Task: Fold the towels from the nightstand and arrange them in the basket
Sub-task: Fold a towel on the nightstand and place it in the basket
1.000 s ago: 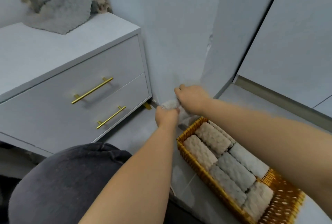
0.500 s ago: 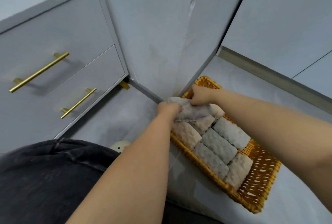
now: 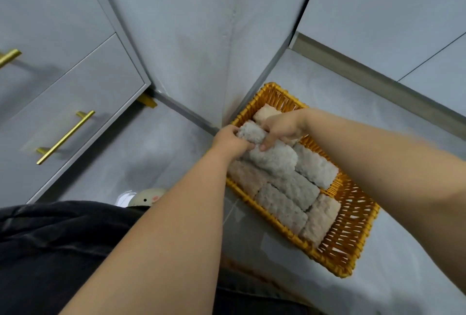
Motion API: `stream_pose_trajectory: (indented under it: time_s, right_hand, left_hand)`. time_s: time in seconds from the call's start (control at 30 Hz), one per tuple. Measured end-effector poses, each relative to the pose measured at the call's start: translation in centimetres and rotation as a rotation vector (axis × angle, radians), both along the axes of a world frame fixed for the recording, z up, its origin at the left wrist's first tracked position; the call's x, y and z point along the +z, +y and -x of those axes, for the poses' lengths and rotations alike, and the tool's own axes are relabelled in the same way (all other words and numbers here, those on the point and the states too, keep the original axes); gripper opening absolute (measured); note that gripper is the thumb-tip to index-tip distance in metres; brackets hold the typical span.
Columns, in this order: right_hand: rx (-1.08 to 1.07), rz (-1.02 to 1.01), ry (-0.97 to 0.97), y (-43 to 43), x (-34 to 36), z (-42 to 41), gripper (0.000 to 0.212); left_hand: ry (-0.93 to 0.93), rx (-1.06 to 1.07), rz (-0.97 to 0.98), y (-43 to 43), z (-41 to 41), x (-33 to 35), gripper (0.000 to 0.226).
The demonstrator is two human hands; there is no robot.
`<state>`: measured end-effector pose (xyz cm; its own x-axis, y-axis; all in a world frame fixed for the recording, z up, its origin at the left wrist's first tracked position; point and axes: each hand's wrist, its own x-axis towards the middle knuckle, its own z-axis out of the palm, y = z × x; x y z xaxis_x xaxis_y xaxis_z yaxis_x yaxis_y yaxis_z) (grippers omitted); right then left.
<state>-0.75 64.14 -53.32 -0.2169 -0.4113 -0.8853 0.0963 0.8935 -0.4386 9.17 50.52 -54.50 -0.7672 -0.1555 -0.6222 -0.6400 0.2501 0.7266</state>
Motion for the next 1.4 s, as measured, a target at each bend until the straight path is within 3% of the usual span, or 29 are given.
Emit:
stream_pose_trajectory:
  time_s: [0.13,0.2,0.3,0.37,0.47,0.57,0.67,0.77,0.83,1.0,1.07,1.2,1.4]
  right_hand:
    - [-0.058,-0.149,-0.058,2.7,-2.6,-1.2,0.069]
    - [-0.130,-0.179,-0.125,4.3,-3.7,-1.8,0.078]
    - [-0.132,-0.265,-0.163,6.2,-4.8,-3.3,0.061]
    - [-0.122,-0.314,-0.168,7.1,-5.7,-4.6,0.049]
    - [-0.135,-0.339,-0.169,7.3,-6.9,-6.5,0.055]
    - [-0.134,-0.360,-0.140,6.3,-7.3,-7.8,0.064]
    - [-0.130,-0.377,-0.080,5.5,-7.9,-8.9,0.064]
    - [-0.086,-0.387,-0.077,4.7,-8.3,-9.6,0.044]
    - [0.070,-0.408,-0.014,4.1,-8.0,-9.8,0.030]
    - [0.667,-0.524,0.331,2.7,-6.9,-10.2,0.056]
    - [0.791,-0.603,0.450,2.4,-6.8,-10.2,0.063]
    - [0.754,-0.594,0.541,1.9,-6.2,-9.9,0.062]
    - [0.631,-0.507,0.383,2.7,-7.2,-10.9,0.033]
  left_hand:
    - [-0.064,-0.144,-0.010,1.3,-0.7,-1.0,0.054]
    - [-0.078,-0.182,-0.007,1.7,-0.7,-1.6,0.044]
    - [-0.099,-0.307,0.071,1.9,-1.0,-1.8,0.021]
    - [-0.095,-0.470,0.198,1.8,-1.3,-2.0,0.018]
    - [-0.118,-0.765,0.342,1.9,-2.1,-2.0,0.010]
    - [-0.160,-1.037,0.486,2.4,-3.0,-2.1,0.037]
    - [-0.189,-1.207,0.571,2.4,-3.3,-2.3,0.045]
    - [-0.206,-1.273,0.594,2.4,-3.2,-2.1,0.048]
    - [-0.211,-1.303,0.611,2.4,-3.1,-2.0,0.049]
    - [-0.227,-1.375,0.640,2.3,-3.1,-2.4,0.057]
    - [-0.233,-1.390,0.643,2.3,-3.1,-2.5,0.059]
    - [-0.232,-1.400,0.651,2.3,-3.0,-2.4,0.057]
    - [-0.230,-1.384,0.682,2.1,-3.1,-2.1,0.059]
